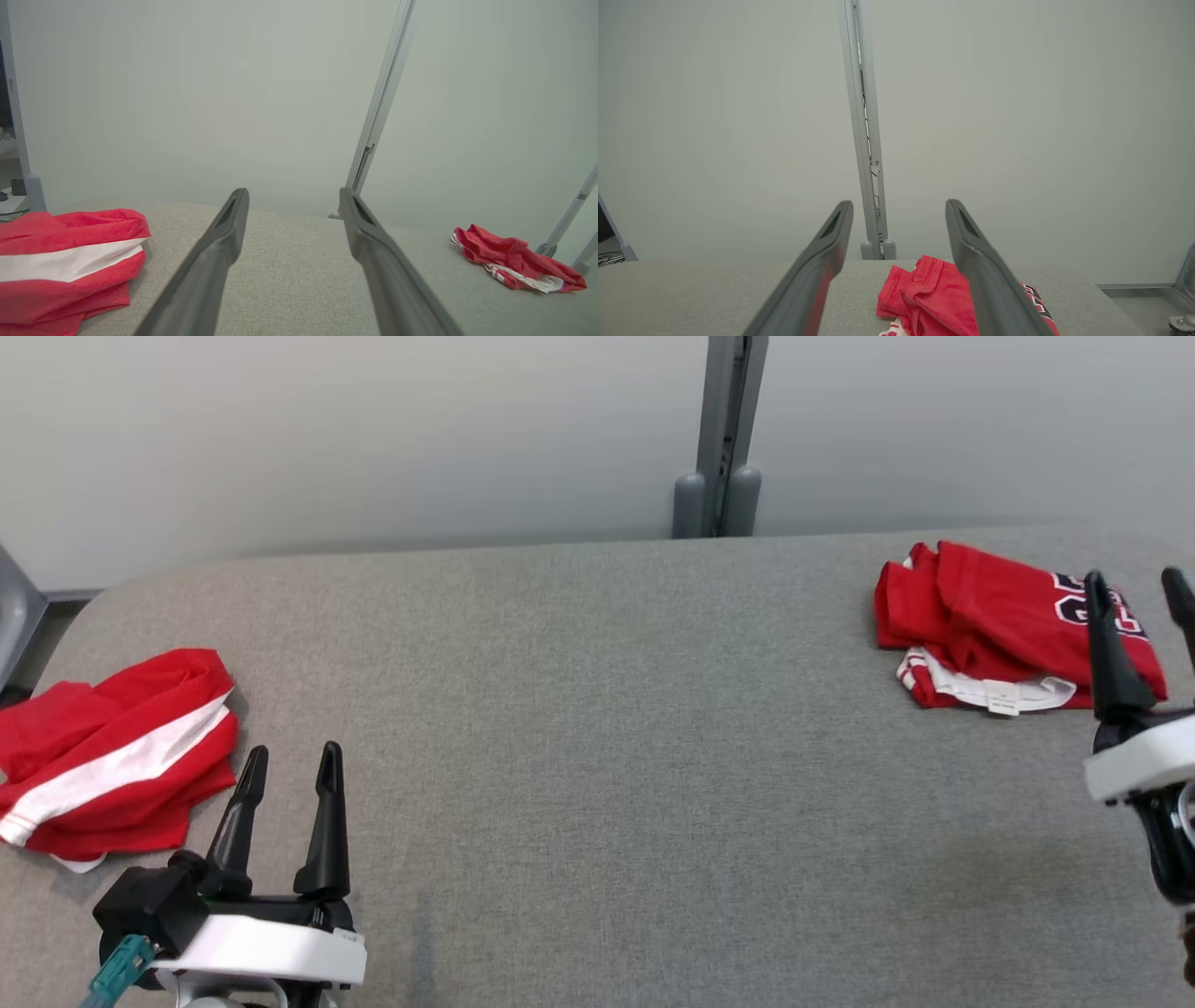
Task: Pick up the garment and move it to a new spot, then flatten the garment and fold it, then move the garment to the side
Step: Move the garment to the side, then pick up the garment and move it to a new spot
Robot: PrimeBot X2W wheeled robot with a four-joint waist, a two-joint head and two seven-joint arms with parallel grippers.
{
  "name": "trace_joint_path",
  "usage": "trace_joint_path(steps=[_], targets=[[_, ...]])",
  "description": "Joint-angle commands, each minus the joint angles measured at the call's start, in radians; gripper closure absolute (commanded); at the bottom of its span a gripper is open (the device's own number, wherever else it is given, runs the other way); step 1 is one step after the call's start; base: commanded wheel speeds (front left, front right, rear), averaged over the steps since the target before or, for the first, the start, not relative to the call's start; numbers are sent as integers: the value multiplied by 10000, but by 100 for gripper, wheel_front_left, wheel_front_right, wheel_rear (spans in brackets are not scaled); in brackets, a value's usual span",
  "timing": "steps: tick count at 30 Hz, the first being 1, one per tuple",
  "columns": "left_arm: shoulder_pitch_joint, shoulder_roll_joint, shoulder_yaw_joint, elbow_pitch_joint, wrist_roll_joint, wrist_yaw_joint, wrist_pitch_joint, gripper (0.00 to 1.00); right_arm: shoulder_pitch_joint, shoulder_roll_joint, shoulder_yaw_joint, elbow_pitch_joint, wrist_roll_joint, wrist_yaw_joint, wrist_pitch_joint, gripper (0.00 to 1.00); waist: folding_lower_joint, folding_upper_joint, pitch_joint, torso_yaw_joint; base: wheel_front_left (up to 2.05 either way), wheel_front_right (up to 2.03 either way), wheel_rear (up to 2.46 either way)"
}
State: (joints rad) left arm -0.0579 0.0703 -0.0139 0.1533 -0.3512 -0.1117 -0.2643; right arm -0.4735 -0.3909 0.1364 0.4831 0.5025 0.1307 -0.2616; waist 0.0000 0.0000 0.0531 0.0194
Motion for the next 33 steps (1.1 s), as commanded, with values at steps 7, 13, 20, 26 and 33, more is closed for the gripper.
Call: trace_joint_path(steps=[7,13,20,26,33], targets=[[609,-53,481,-112,-38,58,5,0,2234,411,-332,-1562,-869,2,-47,0,0,0,-727,-489,0,0,0],[1028,-150,630,-207,175,53,3,0,4259,1493,-1202,-3046,-1802,2,-45,0,0,0,-843,-452,0,0,0],[1295,-179,635,-235,257,18,3,0,4876,2106,-1501,-3888,-2861,2,-46,0,0,0,-816,-478,0,0,0],[1216,-179,464,-161,154,31,5,0,4744,2459,-1589,-3989,-3028,2,-46,0,0,0,-831,-376,0,0,0],[1074,-179,245,-48,208,67,3,0,4763,2537,-1549,-3906,-2995,2,-46,0,0,0,-872,-253,0,0,0]])
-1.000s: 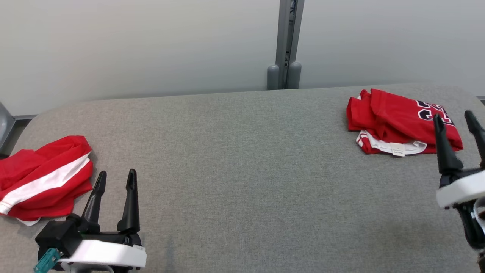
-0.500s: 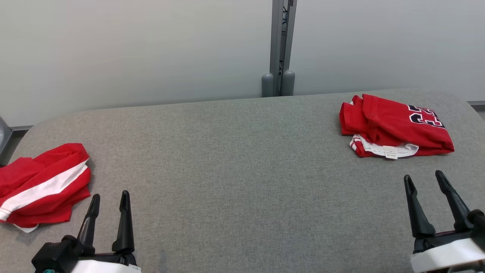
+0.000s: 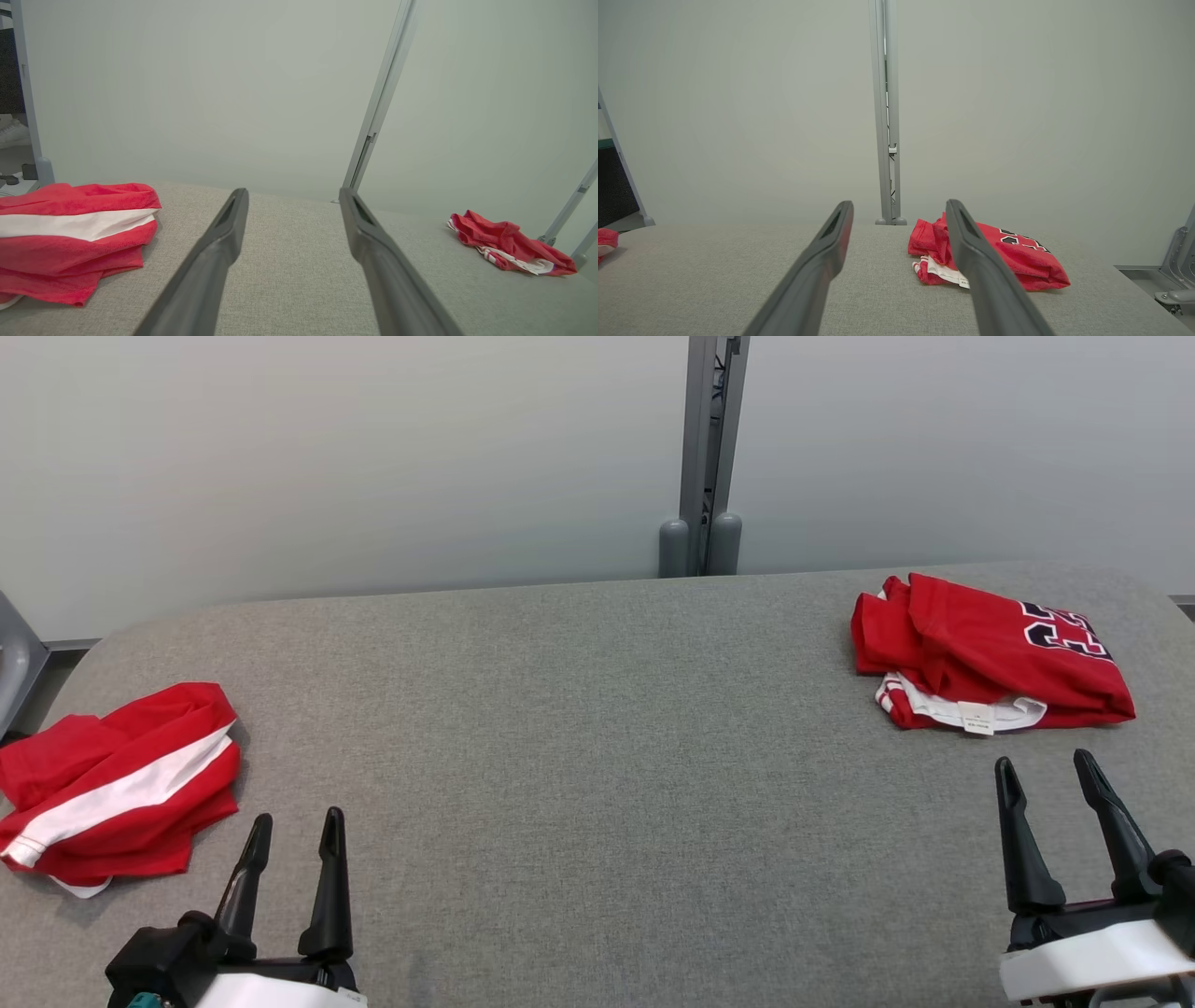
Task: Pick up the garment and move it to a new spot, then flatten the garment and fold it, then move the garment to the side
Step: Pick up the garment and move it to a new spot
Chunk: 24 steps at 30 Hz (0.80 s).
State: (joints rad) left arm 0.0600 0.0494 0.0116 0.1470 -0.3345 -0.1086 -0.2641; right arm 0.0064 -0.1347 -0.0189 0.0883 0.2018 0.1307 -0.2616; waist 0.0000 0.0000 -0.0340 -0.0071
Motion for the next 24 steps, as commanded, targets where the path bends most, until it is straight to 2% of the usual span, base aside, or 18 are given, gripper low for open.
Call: trace_joint_path(steps=[1,7,11,24], targets=[[-109,30,-31,23,51,42,1,0,-26,-27,15,54,30,2,-46,0,0,0,-3,29,0,0,0],[-206,31,-111,39,102,62,1,0,3,-13,83,53,71,2,-46,0,0,0,6,161,0,0,0],[-306,35,14,115,189,120,3,0,-5,-30,171,-23,165,2,-46,0,0,0,40,511,0,0,0],[-428,34,337,189,461,148,2,0,-126,112,724,113,401,2,-46,0,0,0,111,3046,0,0,0]])
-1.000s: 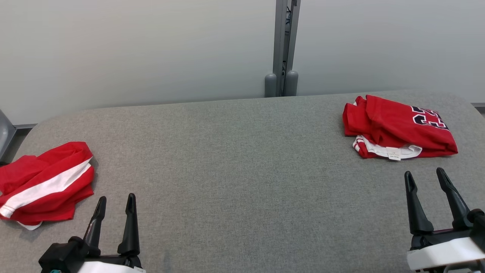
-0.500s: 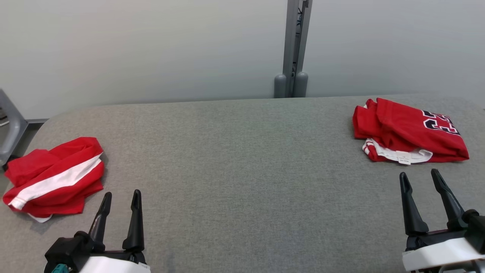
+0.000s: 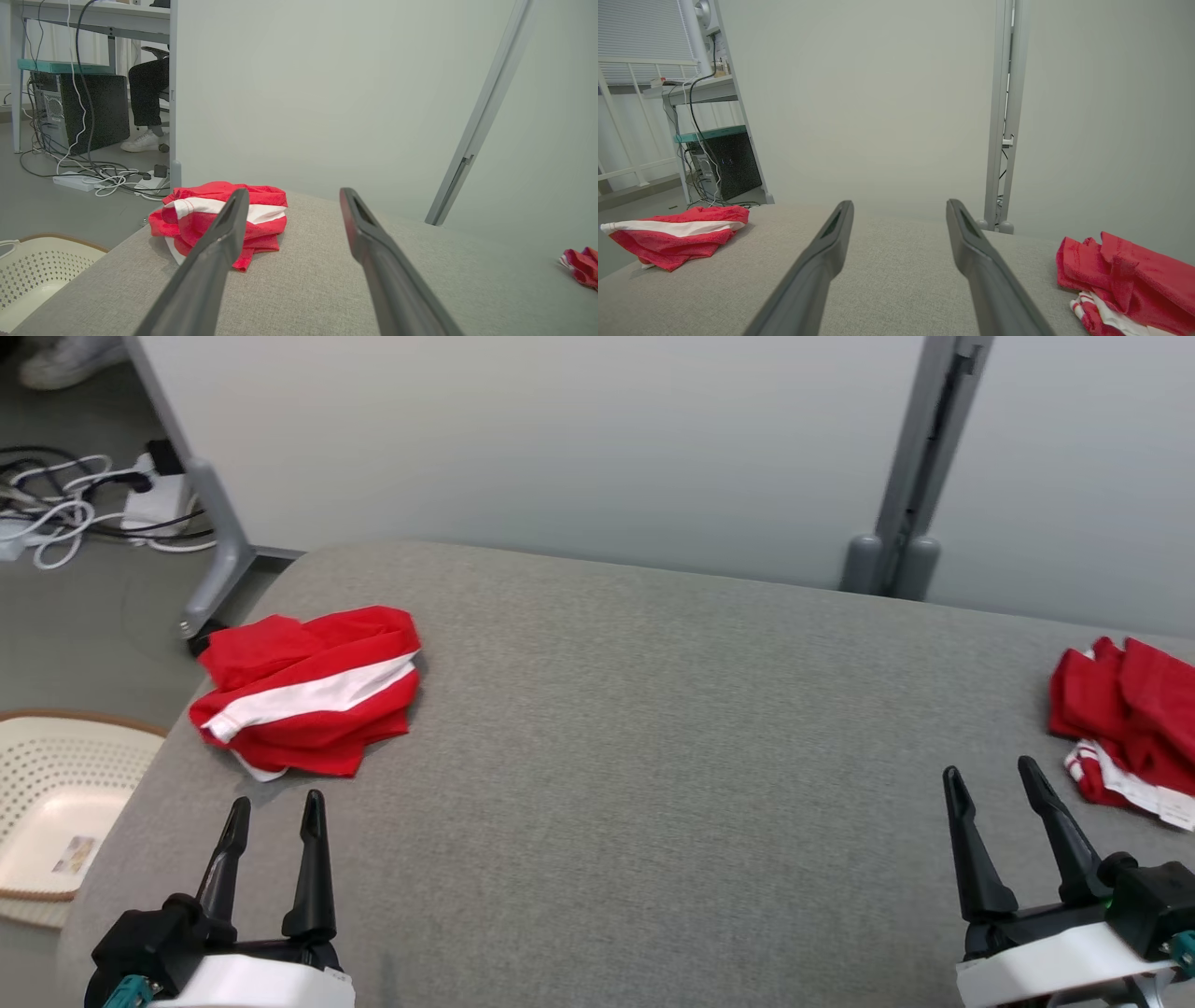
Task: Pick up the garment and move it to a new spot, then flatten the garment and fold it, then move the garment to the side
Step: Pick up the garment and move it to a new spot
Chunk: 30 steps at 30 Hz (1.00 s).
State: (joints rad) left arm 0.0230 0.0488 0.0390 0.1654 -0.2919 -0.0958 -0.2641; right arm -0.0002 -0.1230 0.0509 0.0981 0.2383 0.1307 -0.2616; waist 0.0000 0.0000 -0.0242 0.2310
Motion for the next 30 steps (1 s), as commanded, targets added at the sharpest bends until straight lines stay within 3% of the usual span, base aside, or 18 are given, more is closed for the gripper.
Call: trace_joint_path(steps=[1,9,14,17,22,30], targets=[[-50,39,96,22,33,28,3,0,-77,-3,106,38,54,2,-46,0,0,0,17,852,0,0,0],[-5,37,106,52,-47,55,2,0,-156,-88,378,128,111,2,-46,0,0,0,56,1994,0,0,0],[-141,34,54,104,-459,-26,3,0,-152,-97,401,166,105,2,-46,0,0,0,45,2217,0,0,0],[-874,350,-131,4,-354,-106,230,0,-181,-121,450,183,131,2,-46,0,0,0,92,2255,0,0,0],[-2644,997,-88,565,-882,-222,1625,0,-447,-265,673,230,184,2,-46,0,0,0,302,1921,0,0,0],[-5246,2116,38,2967,-2053,-342,3535,0,-1061,-414,999,252,192,2,-46,0,0,0,1099,833,0,0,0]])
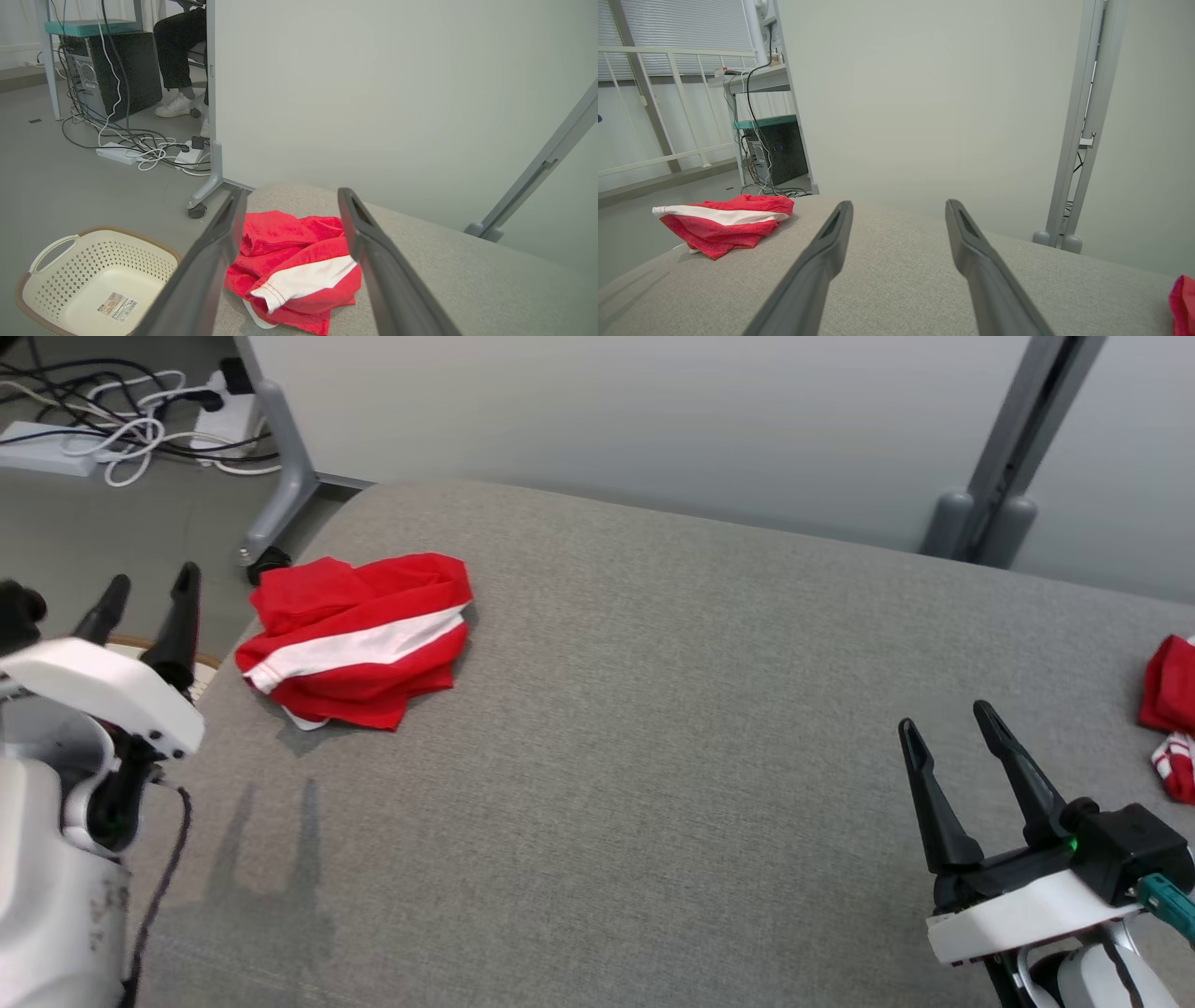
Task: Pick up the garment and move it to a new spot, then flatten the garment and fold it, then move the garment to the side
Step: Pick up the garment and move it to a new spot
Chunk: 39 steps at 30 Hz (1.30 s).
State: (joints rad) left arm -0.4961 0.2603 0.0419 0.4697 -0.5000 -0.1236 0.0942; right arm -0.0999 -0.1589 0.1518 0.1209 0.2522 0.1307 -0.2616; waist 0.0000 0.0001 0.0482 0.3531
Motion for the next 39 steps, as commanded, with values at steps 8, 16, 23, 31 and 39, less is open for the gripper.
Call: trace_joint_path(steps=[8,16,23,31,39], targets=[[-2108,1413,-510,2562,-889,-83,2349,0,-823,-256,299,-19,55,2,-46,0,0,-1,1427,-1538,0,0,0],[-2803,1973,-983,4805,-1214,-70,3606,0,-1341,-391,425,-1,57,2,-48,0,0,-1,2178,-2260,0,0,0],[-2852,1957,-1279,5990,-1515,-72,3681,0,-1446,-466,422,41,57,2,-46,0,0,-1,2265,-2524,0,0,0],[-2763,1967,-1797,6004,-1900,-71,3572,100,-1332,-392,426,150,56,2,-46,0,0,-1,1978,-2485,0,0,0],[-2439,2349,-2792,4967,-2270,-72,3525,100,-1044,-187,318,229,140,2,-46,0,0,-1,1224,-2548,0,0,0]])
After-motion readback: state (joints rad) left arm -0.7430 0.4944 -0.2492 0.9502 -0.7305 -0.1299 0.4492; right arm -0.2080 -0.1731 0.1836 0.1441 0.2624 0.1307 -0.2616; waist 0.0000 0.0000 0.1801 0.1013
